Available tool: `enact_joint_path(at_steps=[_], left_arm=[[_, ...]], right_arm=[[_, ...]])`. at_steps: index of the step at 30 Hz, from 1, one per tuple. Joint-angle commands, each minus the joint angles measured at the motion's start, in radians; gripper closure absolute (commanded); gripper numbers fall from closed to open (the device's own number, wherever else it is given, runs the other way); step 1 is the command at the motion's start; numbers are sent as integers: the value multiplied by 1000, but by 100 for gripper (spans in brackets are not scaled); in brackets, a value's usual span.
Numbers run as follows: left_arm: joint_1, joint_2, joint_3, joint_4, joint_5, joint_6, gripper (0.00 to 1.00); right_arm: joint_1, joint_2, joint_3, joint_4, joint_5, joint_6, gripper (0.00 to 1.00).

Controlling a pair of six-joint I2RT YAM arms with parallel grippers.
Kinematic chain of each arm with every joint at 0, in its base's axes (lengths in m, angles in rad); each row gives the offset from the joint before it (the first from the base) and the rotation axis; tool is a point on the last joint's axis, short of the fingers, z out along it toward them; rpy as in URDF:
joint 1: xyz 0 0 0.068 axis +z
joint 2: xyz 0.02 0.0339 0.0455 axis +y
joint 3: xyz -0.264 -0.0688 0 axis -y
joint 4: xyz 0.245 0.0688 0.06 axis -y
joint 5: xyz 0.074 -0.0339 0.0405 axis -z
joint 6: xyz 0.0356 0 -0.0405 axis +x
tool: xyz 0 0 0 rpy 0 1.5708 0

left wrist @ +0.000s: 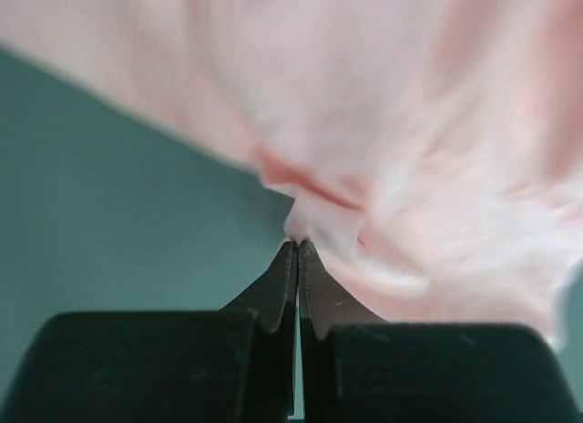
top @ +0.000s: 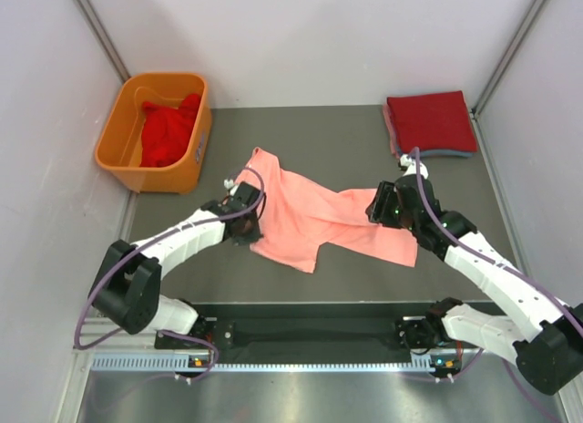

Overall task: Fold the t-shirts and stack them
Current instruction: Flatten the tshirt out

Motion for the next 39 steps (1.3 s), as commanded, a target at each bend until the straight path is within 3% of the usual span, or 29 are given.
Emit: enact_joint_path(at_steps=[1,5,9,12,13,14,16,18,21,22,23,25,39], left_arm=[[-1,17,172,37,-61,67,100],[3,121,325,66,-104,146,100],[34,298,451,109,-42,234,100],[71,444,645,-13,11,275,84],[71,472,742,-123,-42,280,74],[71,488,761,-151,-75,283,70],[75,456,728,-173,-171,288,59],[91,371,669,-158,-179,294,59],[147,247,527,-83,-34,315,59],[151,174,393,4,108,352,60],[151,155,363,34,168,355,61],[155,136,304,101,210,351,62],[203,235,287,180,311,366,63]], right_arm=[[16,-11,-20,39,21,10,50],[16,-15,-43,27,46,25,50],[16,-31,-48,3,74,30,50],[16,-40,-45,-10,81,30,50],[18,-40,-42,-13,80,30,50],[16,-40,-34,-24,77,30,50],[16,-44,-29,-32,69,28,50],[16,-47,-34,-27,60,30,50],[18,-55,-38,-9,40,31,50],[18,-46,-32,-1,34,22,50],[18,-38,-31,3,32,19,50],[19,-29,-26,8,28,21,50],[23,-58,-55,19,12,19,49]])
